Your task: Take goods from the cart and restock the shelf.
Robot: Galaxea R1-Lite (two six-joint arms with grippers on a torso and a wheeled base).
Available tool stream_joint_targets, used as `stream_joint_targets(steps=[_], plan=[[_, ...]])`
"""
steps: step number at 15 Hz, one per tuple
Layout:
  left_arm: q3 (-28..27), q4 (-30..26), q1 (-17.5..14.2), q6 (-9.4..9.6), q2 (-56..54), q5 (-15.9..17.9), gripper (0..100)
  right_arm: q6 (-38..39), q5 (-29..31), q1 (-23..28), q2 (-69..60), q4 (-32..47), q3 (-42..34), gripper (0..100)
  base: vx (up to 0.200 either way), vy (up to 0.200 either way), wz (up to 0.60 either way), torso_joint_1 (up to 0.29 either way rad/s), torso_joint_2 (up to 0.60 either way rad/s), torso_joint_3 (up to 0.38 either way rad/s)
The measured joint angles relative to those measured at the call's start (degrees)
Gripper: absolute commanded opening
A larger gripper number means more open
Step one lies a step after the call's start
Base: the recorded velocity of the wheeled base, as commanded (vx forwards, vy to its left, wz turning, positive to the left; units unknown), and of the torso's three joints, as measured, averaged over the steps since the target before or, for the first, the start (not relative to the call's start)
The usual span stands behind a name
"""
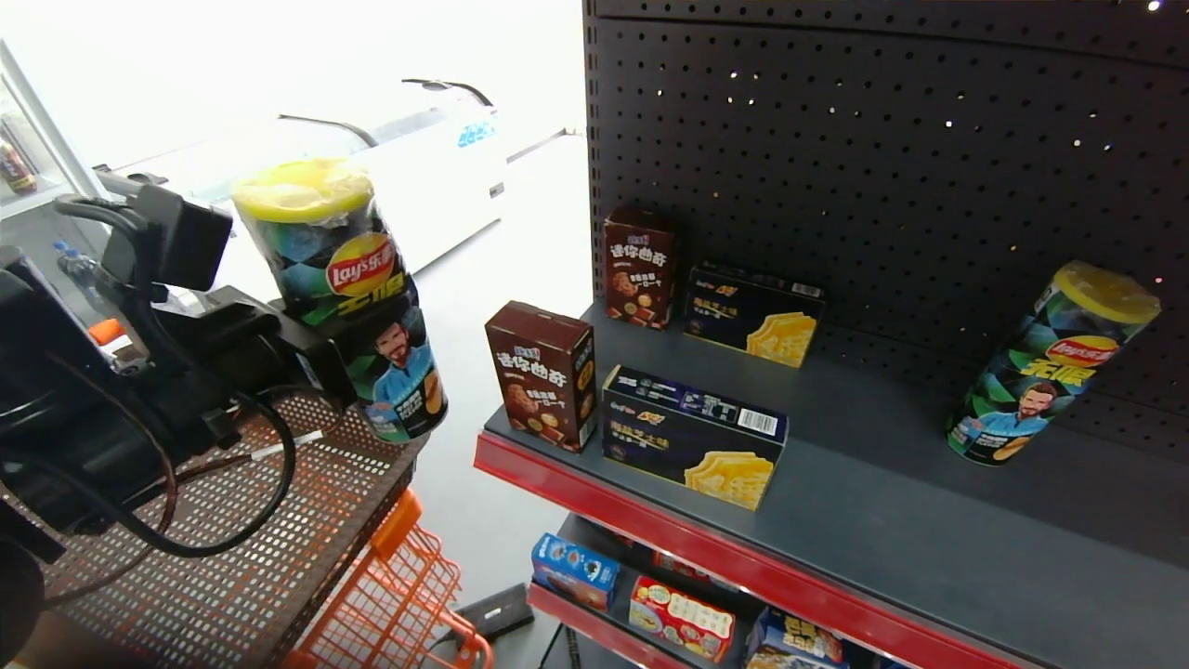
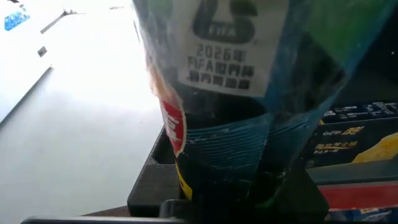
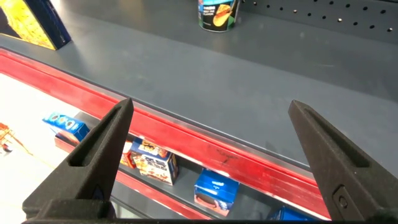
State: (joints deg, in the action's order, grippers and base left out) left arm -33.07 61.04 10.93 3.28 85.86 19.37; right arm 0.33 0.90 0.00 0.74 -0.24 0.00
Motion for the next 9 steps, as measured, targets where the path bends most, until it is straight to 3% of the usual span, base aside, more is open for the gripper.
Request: stream_joint_targets(steps=[3,5,6,9], plan=[[0.3,0.5,0.0,-0.57,-1.6,6.0,0,0.0,0.0,0.0,0.0,0.0,0.0,100,0.000,0.000,0.00,0.000,0.00,0.000],[-0.2,-1.5,-0.1,-3.72,-2.9,7.6,0,0.0,0.0,0.0,0.0,0.0,0.0,100,0.000,0.000,0.00,0.000,0.00,0.000],[-0.4,-2.3,-0.2,-4.28,-3.4,7.9,0,0.0,0.0,0.0,0.0,0.0,0.0,100,0.000,0.000,0.00,0.000,0.00,0.000],[0.1,-2.7,0.2,-4.47,-4.5,12.4,0,0.0,0.0,0.0,0.0,0.0,0.0,100,0.000,0.000,0.00,0.000,0.00,0.000]])
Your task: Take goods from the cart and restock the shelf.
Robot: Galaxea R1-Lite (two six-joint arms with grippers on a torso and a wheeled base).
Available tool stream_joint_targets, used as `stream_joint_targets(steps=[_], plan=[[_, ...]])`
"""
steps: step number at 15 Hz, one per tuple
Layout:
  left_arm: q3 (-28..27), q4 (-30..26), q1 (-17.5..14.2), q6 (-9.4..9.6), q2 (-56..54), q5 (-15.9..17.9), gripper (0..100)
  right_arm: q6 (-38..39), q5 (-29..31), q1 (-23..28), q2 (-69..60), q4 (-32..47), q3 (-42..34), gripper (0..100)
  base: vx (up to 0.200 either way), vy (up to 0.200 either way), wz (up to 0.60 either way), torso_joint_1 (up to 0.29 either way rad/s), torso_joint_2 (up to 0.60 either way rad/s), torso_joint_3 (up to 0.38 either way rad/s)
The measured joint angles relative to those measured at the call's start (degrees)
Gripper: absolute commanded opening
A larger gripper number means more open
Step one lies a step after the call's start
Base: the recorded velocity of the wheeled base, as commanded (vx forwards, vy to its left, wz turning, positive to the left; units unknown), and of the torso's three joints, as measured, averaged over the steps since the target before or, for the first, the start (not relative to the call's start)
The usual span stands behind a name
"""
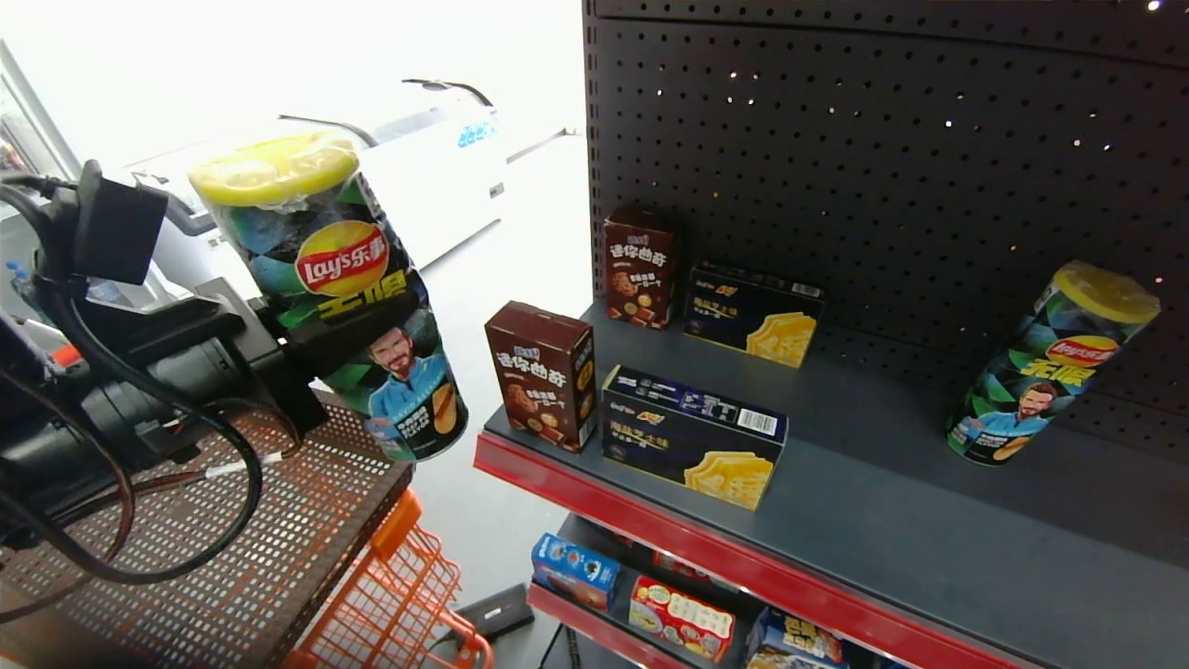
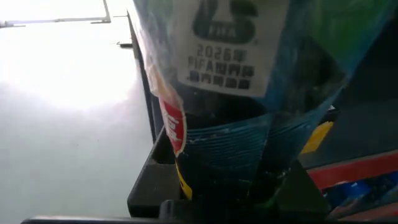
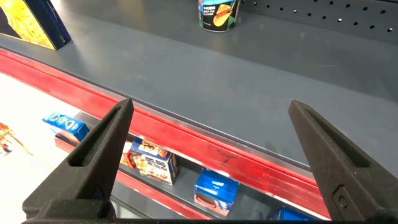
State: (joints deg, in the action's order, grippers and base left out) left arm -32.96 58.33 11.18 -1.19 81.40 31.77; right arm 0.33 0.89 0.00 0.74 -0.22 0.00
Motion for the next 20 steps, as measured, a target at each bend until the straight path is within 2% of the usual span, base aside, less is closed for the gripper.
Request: stream_joint_targets(steps=[4,6,12,14,17,20], plan=[[1.2,-0.1,0.1,-0.44,-1.2,5.2,0,-0.1,-0.2,0.0,0.0,0.0,0.0,100,0.000,0.000,0.00,0.000,0.00,0.000],[2.7,-0.1,-0.1,-2.57,-2.3,8.1,0,-0.1,-0.2,0.0,0.0,0.1,0.0,100,0.000,0.000,0.00,0.000,0.00,0.000],[6.3,0.1,-0.1,-2.85,-3.9,10.0,0,-0.2,-0.2,0.0,0.0,0.1,0.0,100,0.000,0.000,0.00,0.000,0.00,0.000],[6.4,0.1,0.1,-2.90,-4.1,10.1,0,-0.2,-0.3,0.0,0.0,0.1,0.0,100,0.000,0.000,0.00,0.000,0.00,0.000],[6.0,0.2,0.2,-2.93,-4.2,12.2,0,-0.2,-0.3,0.0,0.0,0.1,0.0,100,0.000,0.000,0.00,0.000,0.00,0.000],[5.7,0.2,0.2,-2.93,-4.2,12.6,0,-0.1,-0.3,0.0,0.0,0.1,0.0,100,0.000,0.000,-0.60,0.004,0.00,0.004]])
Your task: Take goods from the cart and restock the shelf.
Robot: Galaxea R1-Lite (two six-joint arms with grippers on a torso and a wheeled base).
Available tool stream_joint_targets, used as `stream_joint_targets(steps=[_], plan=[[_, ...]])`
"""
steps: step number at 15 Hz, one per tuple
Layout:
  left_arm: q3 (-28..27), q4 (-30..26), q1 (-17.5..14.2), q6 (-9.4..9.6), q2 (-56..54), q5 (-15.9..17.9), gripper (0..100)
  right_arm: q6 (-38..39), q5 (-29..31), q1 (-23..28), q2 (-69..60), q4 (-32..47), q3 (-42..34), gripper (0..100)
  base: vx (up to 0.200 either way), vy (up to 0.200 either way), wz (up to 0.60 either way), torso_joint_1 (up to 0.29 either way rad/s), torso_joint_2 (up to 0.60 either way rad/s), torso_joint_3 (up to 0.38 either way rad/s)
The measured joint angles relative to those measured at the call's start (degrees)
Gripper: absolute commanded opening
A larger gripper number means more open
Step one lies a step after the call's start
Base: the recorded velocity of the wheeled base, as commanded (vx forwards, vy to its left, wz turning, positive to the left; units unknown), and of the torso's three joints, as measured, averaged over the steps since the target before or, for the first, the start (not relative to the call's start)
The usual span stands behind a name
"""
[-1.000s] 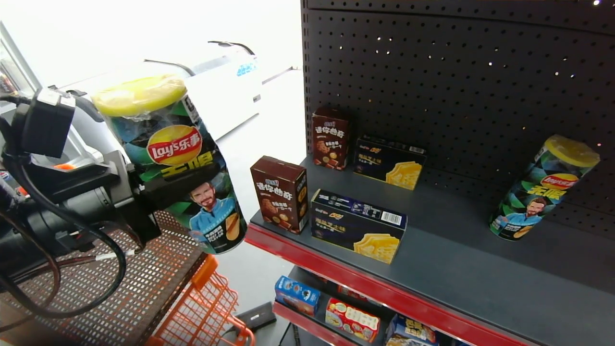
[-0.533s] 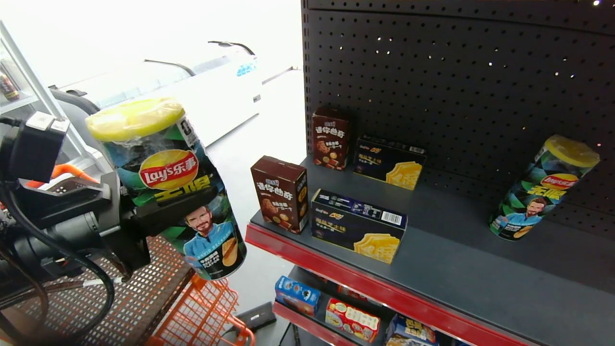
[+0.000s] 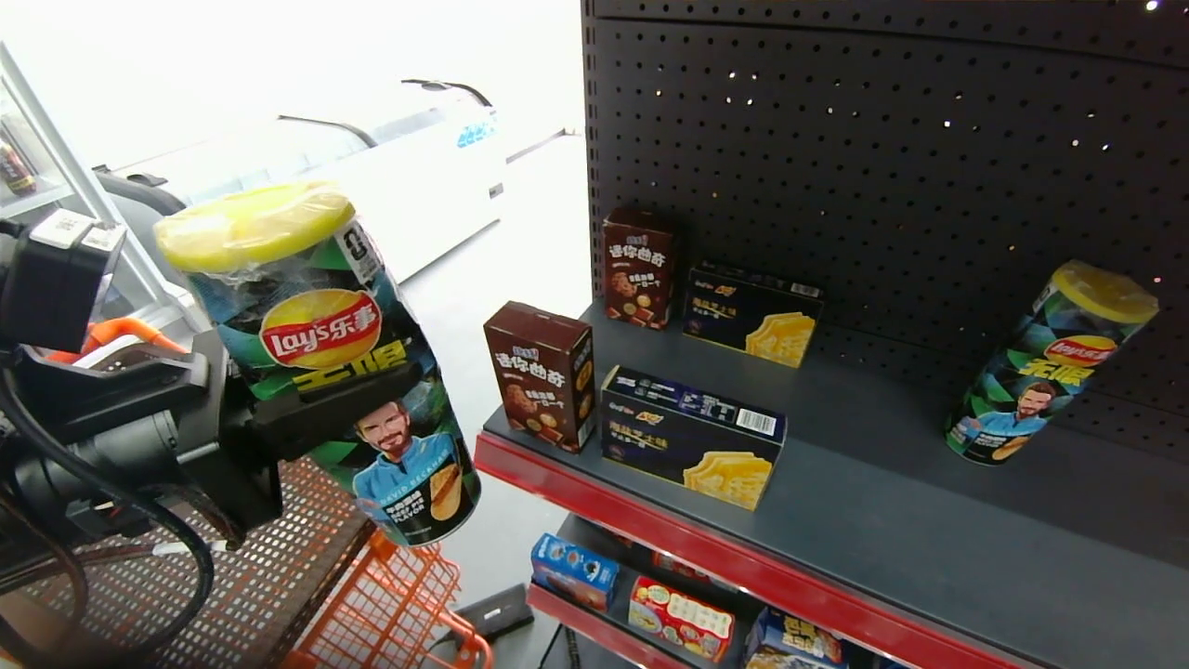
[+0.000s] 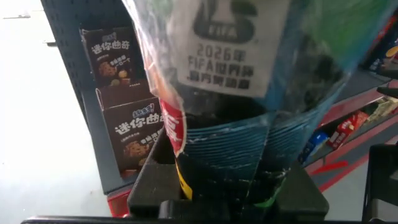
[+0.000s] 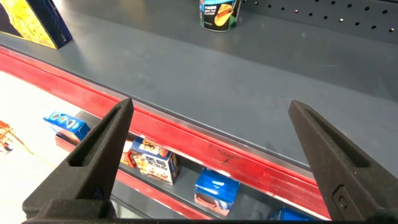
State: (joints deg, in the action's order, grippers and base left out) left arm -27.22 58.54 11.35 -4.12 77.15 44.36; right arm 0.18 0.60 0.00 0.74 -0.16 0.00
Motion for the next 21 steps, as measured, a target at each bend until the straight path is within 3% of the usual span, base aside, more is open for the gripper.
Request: stream_joint_targets(steps=[8,21], plan=[[-0.3,-0.1,0.0,0.00,0.3,0.0,0,0.0,0.0,0.0,0.0,0.0,0.0,100,0.000,0.000,-0.60,0.005,0.00,0.001],[-0.4,0.0,-0.5,-0.09,0.3,0.0,0,0.0,0.1,0.0,0.0,0.0,0.0,100,0.000,0.000,0.00,0.000,0.00,0.000]])
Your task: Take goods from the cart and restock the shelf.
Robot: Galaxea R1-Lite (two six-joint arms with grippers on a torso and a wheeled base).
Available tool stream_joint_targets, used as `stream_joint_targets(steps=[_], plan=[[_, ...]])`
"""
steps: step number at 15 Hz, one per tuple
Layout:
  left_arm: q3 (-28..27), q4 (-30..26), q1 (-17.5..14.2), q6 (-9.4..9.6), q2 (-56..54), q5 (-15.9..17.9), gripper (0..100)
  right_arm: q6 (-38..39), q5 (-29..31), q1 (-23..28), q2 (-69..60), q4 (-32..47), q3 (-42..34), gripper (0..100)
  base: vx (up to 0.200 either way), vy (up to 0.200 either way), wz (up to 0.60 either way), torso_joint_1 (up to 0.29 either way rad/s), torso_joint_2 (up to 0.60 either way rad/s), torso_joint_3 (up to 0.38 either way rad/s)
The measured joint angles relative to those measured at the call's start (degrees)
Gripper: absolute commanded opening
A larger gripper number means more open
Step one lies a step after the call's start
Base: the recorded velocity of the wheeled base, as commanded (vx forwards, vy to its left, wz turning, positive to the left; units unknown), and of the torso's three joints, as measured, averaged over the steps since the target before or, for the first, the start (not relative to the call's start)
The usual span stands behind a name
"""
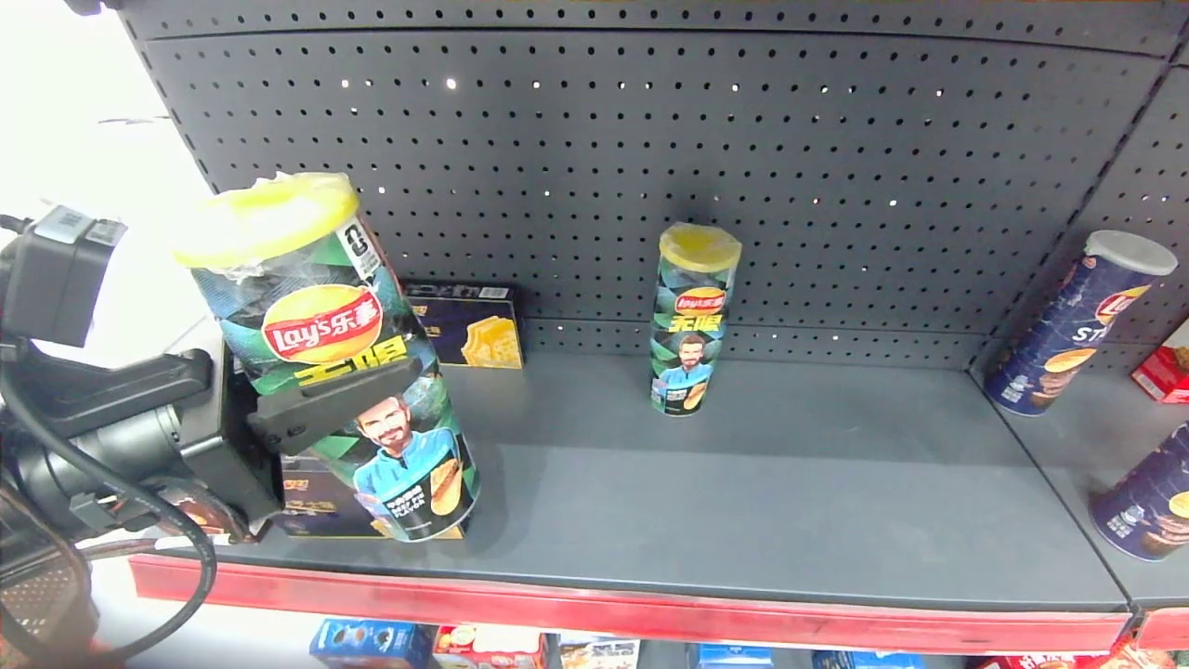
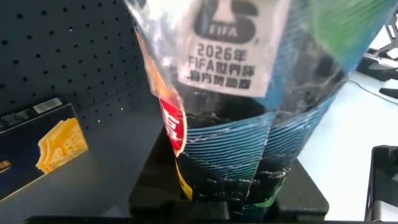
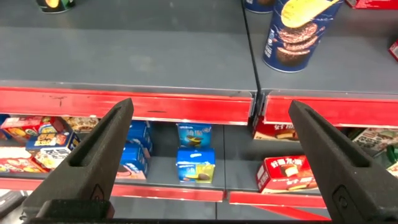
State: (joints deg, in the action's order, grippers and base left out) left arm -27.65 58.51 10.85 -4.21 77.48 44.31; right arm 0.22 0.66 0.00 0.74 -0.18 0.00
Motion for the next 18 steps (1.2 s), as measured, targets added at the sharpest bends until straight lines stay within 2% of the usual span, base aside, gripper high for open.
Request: stream_joint_targets(steps=[3,5,8,15,18], plan=[[-0.1,0.5,-0.1,0.00,0.1,0.1,0,-0.1,0.0,0.0,0.0,0.0,0.0,100,0.000,0.000,0.00,0.000,0.00,0.000],[-0.3,0.6,-0.1,0.00,0.4,0.3,0,-0.1,0.0,0.0,0.0,0.0,0.0,100,0.000,0.000,-0.60,0.002,0.00,0.005],[-1.5,0.4,-0.2,0.00,1.2,0.9,0,-0.1,0.0,0.0,0.0,0.0,0.0,100,0.000,0.000,0.00,0.000,0.00,0.000],[-2.1,0.5,-2.8,0.07,2.3,0.8,0,-0.2,-0.3,0.0,0.2,0.1,0.5,100,0.000,0.000,0.00,0.000,0.00,0.000],[-3.8,0.6,-2.9,0.02,2.3,0.9,0,-0.5,-5.7,-0.7,5.9,-0.1,8.8,100,0.000,0.000,0.00,0.000,0.00,0.000]])
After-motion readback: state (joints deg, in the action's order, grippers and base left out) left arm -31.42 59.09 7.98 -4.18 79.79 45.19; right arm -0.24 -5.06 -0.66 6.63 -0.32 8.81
